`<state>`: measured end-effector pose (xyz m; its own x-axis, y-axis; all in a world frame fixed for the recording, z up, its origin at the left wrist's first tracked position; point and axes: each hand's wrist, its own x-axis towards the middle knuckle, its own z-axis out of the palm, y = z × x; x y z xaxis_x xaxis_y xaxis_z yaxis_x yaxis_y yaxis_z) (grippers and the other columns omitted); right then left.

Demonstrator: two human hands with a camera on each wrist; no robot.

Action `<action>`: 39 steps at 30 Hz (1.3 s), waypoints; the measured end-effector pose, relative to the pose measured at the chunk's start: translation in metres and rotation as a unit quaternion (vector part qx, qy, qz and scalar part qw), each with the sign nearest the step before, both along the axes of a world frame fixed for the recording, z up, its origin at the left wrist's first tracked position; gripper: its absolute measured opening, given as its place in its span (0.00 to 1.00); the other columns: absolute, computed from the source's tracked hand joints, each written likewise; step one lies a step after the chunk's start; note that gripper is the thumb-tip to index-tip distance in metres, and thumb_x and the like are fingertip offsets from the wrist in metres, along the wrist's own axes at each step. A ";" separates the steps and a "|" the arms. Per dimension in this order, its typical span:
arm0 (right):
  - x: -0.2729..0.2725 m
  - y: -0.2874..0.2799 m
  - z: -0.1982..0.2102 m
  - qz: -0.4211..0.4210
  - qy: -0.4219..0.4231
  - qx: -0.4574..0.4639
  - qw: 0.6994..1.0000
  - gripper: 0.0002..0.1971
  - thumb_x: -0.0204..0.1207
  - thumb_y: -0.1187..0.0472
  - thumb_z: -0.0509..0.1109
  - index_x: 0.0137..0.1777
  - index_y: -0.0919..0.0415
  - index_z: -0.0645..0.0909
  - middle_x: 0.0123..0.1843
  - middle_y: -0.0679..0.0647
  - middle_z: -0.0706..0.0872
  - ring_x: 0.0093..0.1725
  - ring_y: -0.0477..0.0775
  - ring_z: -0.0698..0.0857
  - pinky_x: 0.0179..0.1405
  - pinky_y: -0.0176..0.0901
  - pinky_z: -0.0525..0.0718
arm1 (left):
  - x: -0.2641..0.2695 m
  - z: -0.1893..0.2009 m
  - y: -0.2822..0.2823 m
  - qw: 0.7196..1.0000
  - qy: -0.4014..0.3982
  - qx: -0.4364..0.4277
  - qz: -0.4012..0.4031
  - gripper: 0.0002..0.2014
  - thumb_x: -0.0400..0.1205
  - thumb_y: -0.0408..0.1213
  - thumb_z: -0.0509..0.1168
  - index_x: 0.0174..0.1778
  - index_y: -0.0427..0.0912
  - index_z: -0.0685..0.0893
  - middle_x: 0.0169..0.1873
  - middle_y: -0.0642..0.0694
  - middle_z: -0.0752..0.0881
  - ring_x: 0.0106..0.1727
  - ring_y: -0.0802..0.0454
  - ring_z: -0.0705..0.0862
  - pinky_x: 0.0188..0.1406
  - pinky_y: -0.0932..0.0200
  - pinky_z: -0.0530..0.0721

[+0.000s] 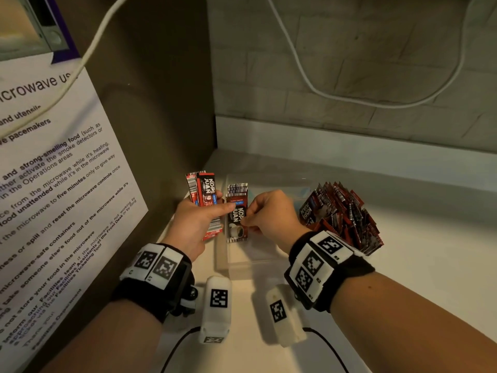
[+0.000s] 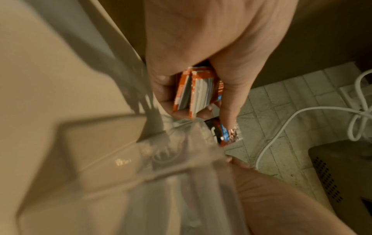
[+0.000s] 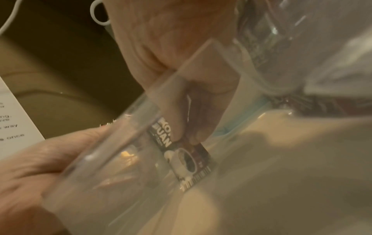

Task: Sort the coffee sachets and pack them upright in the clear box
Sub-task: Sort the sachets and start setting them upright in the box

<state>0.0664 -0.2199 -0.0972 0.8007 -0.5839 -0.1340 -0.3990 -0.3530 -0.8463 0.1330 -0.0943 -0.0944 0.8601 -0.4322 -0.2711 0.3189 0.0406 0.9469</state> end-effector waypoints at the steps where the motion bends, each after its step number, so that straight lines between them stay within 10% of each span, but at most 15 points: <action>1: 0.001 0.000 -0.001 0.000 0.001 -0.007 1.000 0.15 0.64 0.71 0.81 0.25 0.57 0.78 0.27 0.51 0.83 0.33 0.53 0.84 0.45 0.52 0.89 | 0.000 -0.001 -0.001 1.000 -0.002 0.012 0.000 0.16 0.70 0.21 0.76 0.48 0.42 0.85 0.38 0.43 0.89 0.36 0.48 0.87 0.42 0.53 0.82; 13: -0.004 0.004 -0.003 0.053 0.116 -0.162 0.979 0.19 0.56 0.54 0.85 0.39 0.58 0.78 0.39 0.52 0.83 0.38 0.51 0.82 0.31 0.37 0.74 | 0.003 -0.005 -0.004 1.000 -0.005 0.030 0.000 0.17 0.70 0.17 0.74 0.45 0.44 0.85 0.39 0.43 0.90 0.42 0.44 0.89 0.49 0.48 0.85; 19: 0.000 0.014 -0.009 0.088 0.140 -0.166 0.972 0.16 0.59 0.56 0.83 0.44 0.57 0.83 0.38 0.51 0.84 0.38 0.52 0.83 0.35 0.38 0.77 | 0.004 -0.006 -0.005 1.000 -0.006 0.019 0.009 0.16 0.70 0.19 0.74 0.45 0.45 0.85 0.38 0.44 0.89 0.36 0.49 0.88 0.35 0.57 0.82; 39: 0.008 0.014 -0.011 0.058 0.142 -0.196 0.969 0.13 0.70 0.55 0.76 0.51 0.60 0.83 0.41 0.53 0.82 0.44 0.57 0.86 0.42 0.43 0.82 | 0.002 -0.004 -0.006 1.000 -0.005 0.022 0.008 0.17 0.71 0.23 0.75 0.51 0.44 0.86 0.41 0.44 0.90 0.41 0.46 0.87 0.49 0.48 0.83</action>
